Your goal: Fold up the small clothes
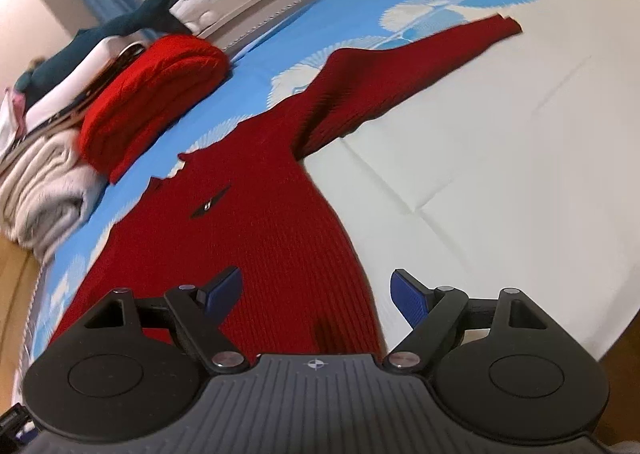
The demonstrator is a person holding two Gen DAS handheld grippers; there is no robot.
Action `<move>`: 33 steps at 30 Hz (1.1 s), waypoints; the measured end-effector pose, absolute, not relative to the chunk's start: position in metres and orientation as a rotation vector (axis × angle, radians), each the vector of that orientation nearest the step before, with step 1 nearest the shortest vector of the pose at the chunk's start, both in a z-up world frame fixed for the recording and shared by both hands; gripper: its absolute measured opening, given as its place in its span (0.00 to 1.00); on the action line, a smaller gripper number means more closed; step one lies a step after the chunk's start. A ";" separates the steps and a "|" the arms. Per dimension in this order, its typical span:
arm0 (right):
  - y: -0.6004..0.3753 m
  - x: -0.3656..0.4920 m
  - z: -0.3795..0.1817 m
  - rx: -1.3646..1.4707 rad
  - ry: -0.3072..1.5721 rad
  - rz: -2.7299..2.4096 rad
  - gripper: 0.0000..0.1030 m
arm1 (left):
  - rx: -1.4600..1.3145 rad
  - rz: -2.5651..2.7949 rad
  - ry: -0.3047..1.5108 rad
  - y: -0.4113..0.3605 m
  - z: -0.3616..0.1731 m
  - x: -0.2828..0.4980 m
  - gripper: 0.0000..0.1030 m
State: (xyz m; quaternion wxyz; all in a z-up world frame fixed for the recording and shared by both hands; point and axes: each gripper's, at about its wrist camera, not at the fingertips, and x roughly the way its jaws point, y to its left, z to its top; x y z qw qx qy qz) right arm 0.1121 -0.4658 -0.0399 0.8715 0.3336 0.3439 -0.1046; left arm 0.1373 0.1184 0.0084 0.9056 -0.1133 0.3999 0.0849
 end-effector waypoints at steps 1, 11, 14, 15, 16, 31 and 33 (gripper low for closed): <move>-0.462 0.118 -0.043 0.696 0.728 -0.229 0.80 | -0.259 0.191 0.830 0.123 0.008 0.148 0.98; -0.517 0.175 -0.033 0.738 0.606 -0.459 0.80 | -0.337 0.319 0.846 0.149 -0.014 0.229 0.98; -0.561 0.199 -0.044 0.823 0.574 -0.557 0.79 | -0.380 0.304 0.890 0.149 -0.022 0.237 0.98; -0.576 0.208 -0.052 0.861 0.568 -0.574 0.78 | -0.397 0.288 0.893 0.149 -0.022 0.239 0.98; -0.589 0.217 -0.060 0.904 0.561 -0.581 0.78 | -0.396 0.279 0.890 0.148 -0.022 0.241 0.98; -0.618 0.313 -0.108 0.689 0.642 -0.645 0.13 | -0.259 0.282 0.934 0.127 -0.041 0.255 0.98; -0.613 0.301 -0.092 0.637 0.679 -0.685 0.13 | -0.258 0.275 0.932 0.126 -0.041 0.255 0.98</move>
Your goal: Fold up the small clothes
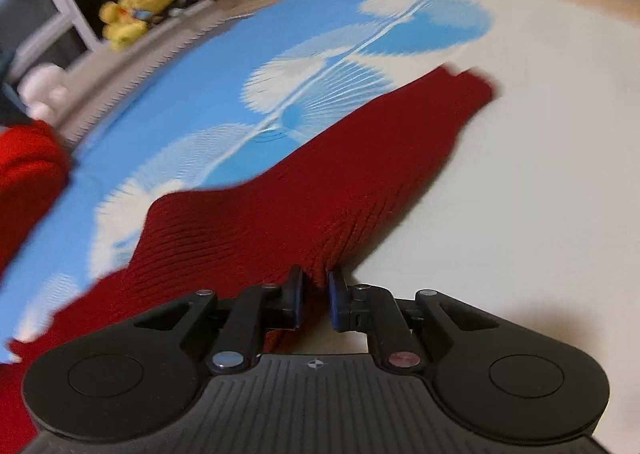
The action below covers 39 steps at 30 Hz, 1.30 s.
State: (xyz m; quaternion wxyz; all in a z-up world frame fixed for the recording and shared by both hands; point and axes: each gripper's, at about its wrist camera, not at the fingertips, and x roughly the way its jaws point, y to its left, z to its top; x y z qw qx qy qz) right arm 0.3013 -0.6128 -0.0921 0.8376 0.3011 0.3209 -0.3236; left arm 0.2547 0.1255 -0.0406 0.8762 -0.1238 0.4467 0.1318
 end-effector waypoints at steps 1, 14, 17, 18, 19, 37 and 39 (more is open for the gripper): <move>-0.611 0.294 -0.086 0.639 0.670 -0.682 0.13 | -0.256 0.271 0.930 0.125 -0.040 0.255 0.98; -0.628 0.245 -0.071 0.841 0.642 -0.876 0.73 | -0.266 0.286 0.903 0.130 -0.032 0.252 0.98; -0.601 0.224 -0.041 0.888 0.605 -0.734 0.73 | -0.294 0.274 0.891 0.130 -0.028 0.251 0.98; -0.584 0.215 -0.029 0.864 0.588 -0.669 0.74 | -0.293 0.266 0.886 0.128 -0.026 0.251 0.98; -0.567 0.207 -0.020 0.823 0.580 -0.614 0.76 | -0.289 0.259 0.880 0.126 -0.024 0.250 0.98; -0.378 0.146 -0.037 0.218 0.672 -0.329 0.84 | -0.101 0.188 0.780 0.114 -0.001 0.219 0.99; -0.373 0.151 -0.041 0.218 0.685 -0.318 0.84 | -0.099 0.190 0.781 0.117 -0.001 0.218 0.99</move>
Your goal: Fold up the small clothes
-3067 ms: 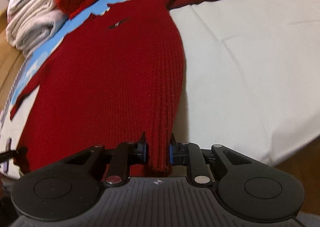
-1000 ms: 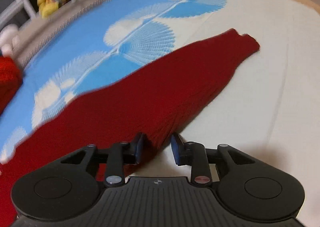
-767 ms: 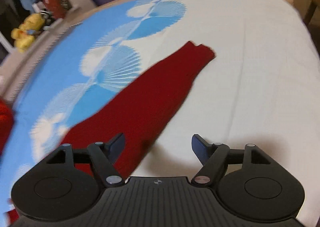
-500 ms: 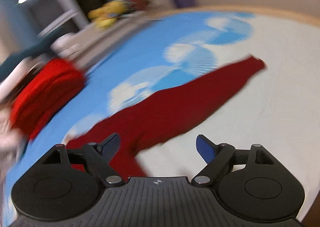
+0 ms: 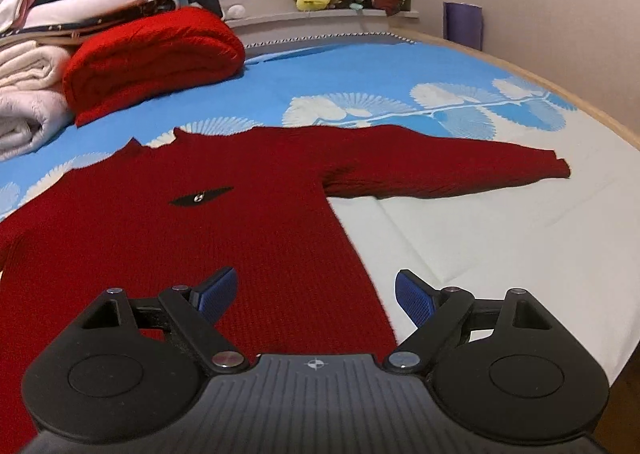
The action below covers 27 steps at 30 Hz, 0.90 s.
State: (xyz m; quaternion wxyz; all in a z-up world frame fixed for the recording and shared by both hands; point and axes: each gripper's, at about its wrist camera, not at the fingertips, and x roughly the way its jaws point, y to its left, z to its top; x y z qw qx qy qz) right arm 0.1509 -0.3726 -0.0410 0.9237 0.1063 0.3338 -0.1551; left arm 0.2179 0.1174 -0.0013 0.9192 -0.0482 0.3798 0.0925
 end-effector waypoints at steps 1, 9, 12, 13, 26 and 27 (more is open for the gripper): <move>-0.370 0.153 -0.042 0.216 0.689 -0.314 0.84 | -0.102 0.191 0.783 0.119 -0.001 0.218 0.99; -0.356 0.167 -0.046 0.162 0.720 -0.268 0.84 | -0.111 0.196 0.808 0.129 -0.004 0.218 0.99; -0.359 0.171 -0.050 0.177 0.739 -0.277 0.84 | -0.134 0.204 0.820 0.132 -0.006 0.220 0.99; -0.360 0.172 -0.050 0.185 0.743 -0.280 0.84 | -0.143 0.212 0.827 0.133 -0.007 0.221 0.99; -0.351 0.191 -0.062 0.186 0.795 -0.261 0.84 | -0.588 0.516 0.764 0.245 -0.043 0.290 0.99; -0.350 0.193 -0.062 0.183 0.799 -0.260 0.84 | -0.630 0.530 0.756 0.253 -0.045 0.295 0.99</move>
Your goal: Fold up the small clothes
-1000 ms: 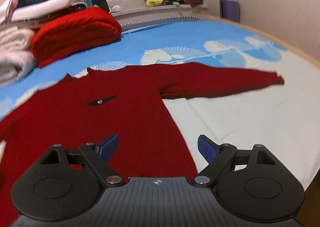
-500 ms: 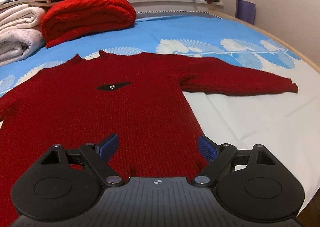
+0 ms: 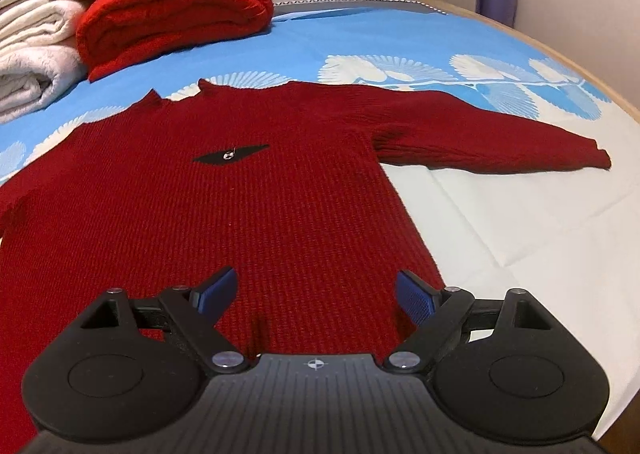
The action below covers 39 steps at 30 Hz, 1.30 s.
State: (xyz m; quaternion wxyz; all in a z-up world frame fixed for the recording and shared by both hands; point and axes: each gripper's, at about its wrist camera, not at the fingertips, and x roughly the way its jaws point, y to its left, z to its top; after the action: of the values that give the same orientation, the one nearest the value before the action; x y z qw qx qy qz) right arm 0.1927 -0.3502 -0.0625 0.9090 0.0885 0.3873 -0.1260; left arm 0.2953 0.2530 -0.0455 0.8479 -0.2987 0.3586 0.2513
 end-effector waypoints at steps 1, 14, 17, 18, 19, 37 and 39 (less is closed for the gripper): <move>-0.349 0.195 -0.063 0.180 0.804 -0.258 0.84 | -0.663 0.542 0.747 0.259 -0.048 0.298 0.99; -0.345 0.204 -0.064 0.180 0.824 -0.211 0.84 | -0.698 0.714 0.609 0.287 -0.043 0.340 0.13; -0.350 0.200 -0.056 0.193 0.799 -0.194 0.84 | -0.576 0.677 0.576 0.261 -0.016 0.347 0.12; -0.351 0.198 -0.054 0.198 0.793 -0.194 0.84 | -0.519 0.648 0.552 0.247 -0.002 0.351 0.12; -0.354 0.197 -0.052 0.209 0.787 -0.191 0.84 | -0.476 0.610 0.534 0.231 0.012 0.357 0.12; -0.404 0.175 -0.031 0.317 0.723 -0.216 0.84 | 0.420 -0.410 0.629 -0.140 -0.019 0.272 0.99; -0.409 0.172 -0.030 0.326 0.717 -0.222 0.84 | 0.410 -0.337 0.665 -0.111 -0.021 0.267 1.00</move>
State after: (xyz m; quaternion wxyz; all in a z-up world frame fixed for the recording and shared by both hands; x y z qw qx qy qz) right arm 0.1725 -0.4087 -0.0302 0.9174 0.1586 0.3486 -0.1080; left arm 0.2665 -0.1111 -0.0212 0.9108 0.1990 0.3225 -0.1637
